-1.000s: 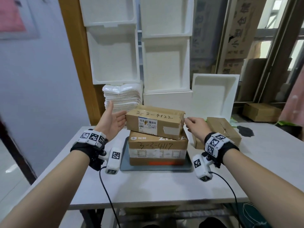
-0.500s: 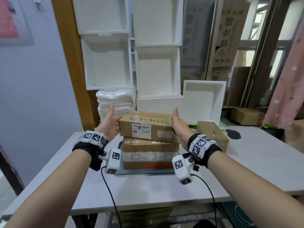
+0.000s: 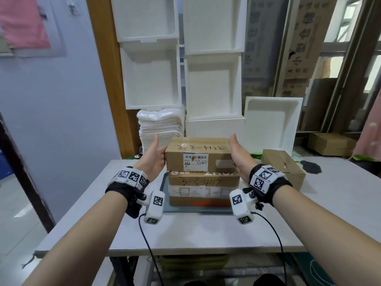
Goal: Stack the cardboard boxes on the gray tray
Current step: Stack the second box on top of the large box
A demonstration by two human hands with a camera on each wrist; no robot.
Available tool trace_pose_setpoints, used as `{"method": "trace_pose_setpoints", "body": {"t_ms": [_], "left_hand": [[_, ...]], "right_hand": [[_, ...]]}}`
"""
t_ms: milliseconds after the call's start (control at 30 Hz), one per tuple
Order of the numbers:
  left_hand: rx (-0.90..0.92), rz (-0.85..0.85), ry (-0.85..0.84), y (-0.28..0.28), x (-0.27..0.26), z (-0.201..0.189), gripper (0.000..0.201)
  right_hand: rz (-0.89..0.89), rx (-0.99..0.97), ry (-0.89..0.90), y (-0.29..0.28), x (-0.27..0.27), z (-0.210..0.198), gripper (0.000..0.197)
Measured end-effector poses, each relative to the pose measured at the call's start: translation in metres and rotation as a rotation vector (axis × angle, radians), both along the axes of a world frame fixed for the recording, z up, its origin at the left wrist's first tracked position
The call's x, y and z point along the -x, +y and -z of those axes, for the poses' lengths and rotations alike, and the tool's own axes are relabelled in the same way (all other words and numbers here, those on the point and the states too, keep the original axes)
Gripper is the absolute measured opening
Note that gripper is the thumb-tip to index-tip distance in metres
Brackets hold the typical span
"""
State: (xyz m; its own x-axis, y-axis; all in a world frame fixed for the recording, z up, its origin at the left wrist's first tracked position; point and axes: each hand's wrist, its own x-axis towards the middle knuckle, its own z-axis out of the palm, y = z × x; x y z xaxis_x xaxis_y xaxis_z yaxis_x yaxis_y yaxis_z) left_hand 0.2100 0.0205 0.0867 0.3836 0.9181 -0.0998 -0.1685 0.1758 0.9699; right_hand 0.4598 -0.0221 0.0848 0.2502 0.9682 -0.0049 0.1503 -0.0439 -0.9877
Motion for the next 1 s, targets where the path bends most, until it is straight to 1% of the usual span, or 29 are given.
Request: {"method": "trace_pose_setpoints", "body": {"t_ms": [33,67,167,367,567,600,633,700,733,767,933,1000], "left_hand": [[0.002,-0.008,0.016,0.002,-0.001,0.002,0.089],[0.006,-0.015,0.029,0.003,-0.004,0.004,0.088],[0.005,-0.032,0.064,0.004,-0.014,0.004,0.082],[-0.015,0.008,0.098,-0.002,-0.022,0.005,0.079],[-0.029,0.014,0.074,-0.004,-0.023,0.005,0.077],[-0.032,0.014,0.074,-0.004,-0.023,0.006,0.077],[-0.038,0.014,0.074,-0.005,-0.024,0.006,0.076],[-0.044,0.009,0.079,-0.005,-0.025,0.006,0.074],[-0.043,0.003,0.082,-0.005,-0.025,0.007,0.074],[-0.042,0.0,0.083,-0.005,-0.024,0.007,0.074],[-0.014,-0.015,0.074,-0.002,-0.022,0.006,0.079],[-0.006,-0.075,0.087,0.002,-0.019,0.002,0.083]], "right_hand": [[0.005,0.009,0.002,-0.002,0.001,0.0,0.092],[0.007,0.025,-0.004,-0.003,0.001,0.002,0.089],[0.012,0.04,-0.014,-0.001,-0.004,0.006,0.088],[0.035,0.036,0.007,0.004,-0.013,0.009,0.088],[0.015,0.022,0.028,0.003,-0.009,0.015,0.088],[0.014,0.021,0.035,0.003,-0.009,0.015,0.092],[0.009,0.02,0.039,0.003,-0.01,0.016,0.1],[0.002,0.002,0.041,0.008,-0.014,0.024,0.128],[-0.004,0.004,0.027,0.013,-0.018,0.029,0.138],[-0.011,0.011,0.01,0.018,-0.021,0.033,0.143],[-0.005,0.035,-0.016,0.013,-0.02,0.028,0.146],[-0.004,0.037,-0.019,0.008,-0.019,0.022,0.139]]}}
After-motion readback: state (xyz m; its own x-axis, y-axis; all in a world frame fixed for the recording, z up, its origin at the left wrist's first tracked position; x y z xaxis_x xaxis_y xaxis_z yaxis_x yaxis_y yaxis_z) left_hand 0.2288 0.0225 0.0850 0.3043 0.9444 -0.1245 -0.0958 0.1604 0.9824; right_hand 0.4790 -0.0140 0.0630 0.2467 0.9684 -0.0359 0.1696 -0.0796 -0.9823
